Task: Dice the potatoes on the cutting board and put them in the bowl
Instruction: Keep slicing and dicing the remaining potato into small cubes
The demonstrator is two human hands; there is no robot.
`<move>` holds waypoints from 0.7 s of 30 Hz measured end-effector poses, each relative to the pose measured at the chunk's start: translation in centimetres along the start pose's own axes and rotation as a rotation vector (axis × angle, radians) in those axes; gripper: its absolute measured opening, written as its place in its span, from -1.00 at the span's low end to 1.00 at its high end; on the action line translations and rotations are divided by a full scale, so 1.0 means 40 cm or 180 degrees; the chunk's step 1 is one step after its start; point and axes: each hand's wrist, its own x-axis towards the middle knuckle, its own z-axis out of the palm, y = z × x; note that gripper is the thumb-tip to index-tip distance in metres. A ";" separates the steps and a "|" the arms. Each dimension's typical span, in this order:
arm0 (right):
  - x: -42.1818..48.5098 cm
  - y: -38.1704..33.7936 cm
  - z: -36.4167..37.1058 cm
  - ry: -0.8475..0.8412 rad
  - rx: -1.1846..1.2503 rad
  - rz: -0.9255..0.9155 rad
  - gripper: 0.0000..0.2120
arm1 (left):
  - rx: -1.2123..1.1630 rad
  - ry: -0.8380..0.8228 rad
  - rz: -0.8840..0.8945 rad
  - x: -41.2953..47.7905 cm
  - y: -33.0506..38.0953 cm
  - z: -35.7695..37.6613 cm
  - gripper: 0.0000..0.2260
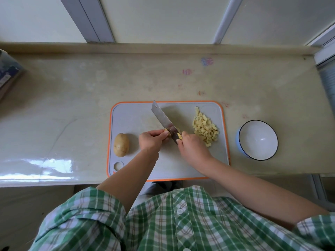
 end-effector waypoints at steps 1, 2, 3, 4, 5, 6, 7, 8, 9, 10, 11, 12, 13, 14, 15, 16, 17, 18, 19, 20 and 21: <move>0.000 0.003 -0.004 -0.0013 -0.0069 -0.0036 -0.78 | -0.0017 -0.0004 0.0004 0.000 0.000 0.000 -0.95; -0.002 0.004 -0.006 -0.0039 -0.0143 -0.0068 -0.79 | -0.0035 -0.0005 0.0002 0.000 -0.001 0.000 -0.95; -0.003 0.003 -0.007 -0.0073 -0.0219 -0.0092 -0.79 | -0.0051 -0.0006 -0.0007 0.000 -0.001 0.000 -0.95; -0.004 0.001 -0.006 -0.0116 -0.0290 -0.0098 -0.79 | -0.0057 -0.0011 -0.0011 0.000 -0.002 0.000 -0.96; -0.005 -0.003 -0.005 -0.0152 -0.0345 -0.0085 -0.78 | -0.0055 -0.0008 -0.0007 0.000 -0.002 -0.001 -0.96; -0.006 -0.007 -0.002 -0.0173 -0.0361 -0.0061 -0.78 | -0.0057 0.0003 -0.0005 0.000 -0.003 -0.001 -0.95; -0.006 -0.008 0.000 -0.0177 -0.0342 -0.0037 -0.78 | -0.0072 0.0009 -0.0006 0.001 -0.003 -0.002 -0.95; -0.007 -0.009 0.003 -0.0174 -0.0312 -0.0020 -0.79 | -0.0095 0.0010 -0.0009 0.001 -0.003 -0.003 -0.96; -0.007 -0.008 0.005 -0.0166 -0.0288 -0.0020 -0.80 | -0.0116 0.0004 -0.0010 0.000 -0.003 -0.004 -0.96; -0.010 -0.007 0.007 -0.0158 -0.0263 -0.0028 -0.81 | -0.0136 -0.0005 -0.0016 -0.002 -0.003 -0.004 -0.94; -0.011 -0.007 0.010 -0.0157 -0.0243 -0.0034 -0.83 | -0.0158 -0.0009 -0.0021 -0.004 -0.002 -0.004 -0.93; -0.013 -0.010 0.013 -0.0169 -0.0239 -0.0033 -0.83 | -0.0181 -0.0006 -0.0025 -0.006 -0.001 -0.004 -0.92; -0.014 -0.013 0.015 -0.0183 -0.0251 -0.0025 -0.80 | -0.0205 -0.0004 -0.0031 -0.007 0.001 -0.005 -0.91; -0.013 -0.016 0.019 -0.0197 -0.0274 -0.0022 -0.76 | -0.0231 -0.0010 -0.0042 -0.007 0.002 -0.006 -0.90; -0.011 -0.018 0.023 -0.0203 -0.0294 -0.0024 -0.73 | -0.0250 -0.0018 -0.0055 -0.007 0.003 -0.007 -0.89; -0.007 -0.020 0.025 -0.0208 -0.0303 -0.0020 -0.71 | -0.0258 -0.0027 -0.0064 -0.007 0.004 -0.008 -0.89; -0.001 -0.022 0.026 -0.0211 -0.0311 -0.0015 -0.71 | -0.0256 -0.0040 -0.0074 -0.007 0.004 -0.008 -0.89; 0.007 -0.023 0.027 -0.0216 -0.0333 -0.0024 -0.71 | -0.0258 -0.0050 -0.0092 -0.007 0.003 -0.007 -0.90; 0.015 -0.026 0.028 -0.0228 -0.0359 -0.0049 -0.71 | -0.0257 -0.0045 -0.0112 -0.008 0.001 -0.007 -0.91; 0.020 -0.030 0.029 -0.0236 -0.0365 -0.0068 -0.73 | -0.0254 -0.0022 -0.0130 -0.010 -0.003 -0.005 -0.93; 0.024 -0.033 0.030 -0.0237 -0.0357 -0.0073 -0.74 | -0.0251 0.0011 -0.0142 -0.012 -0.005 -0.005 -0.95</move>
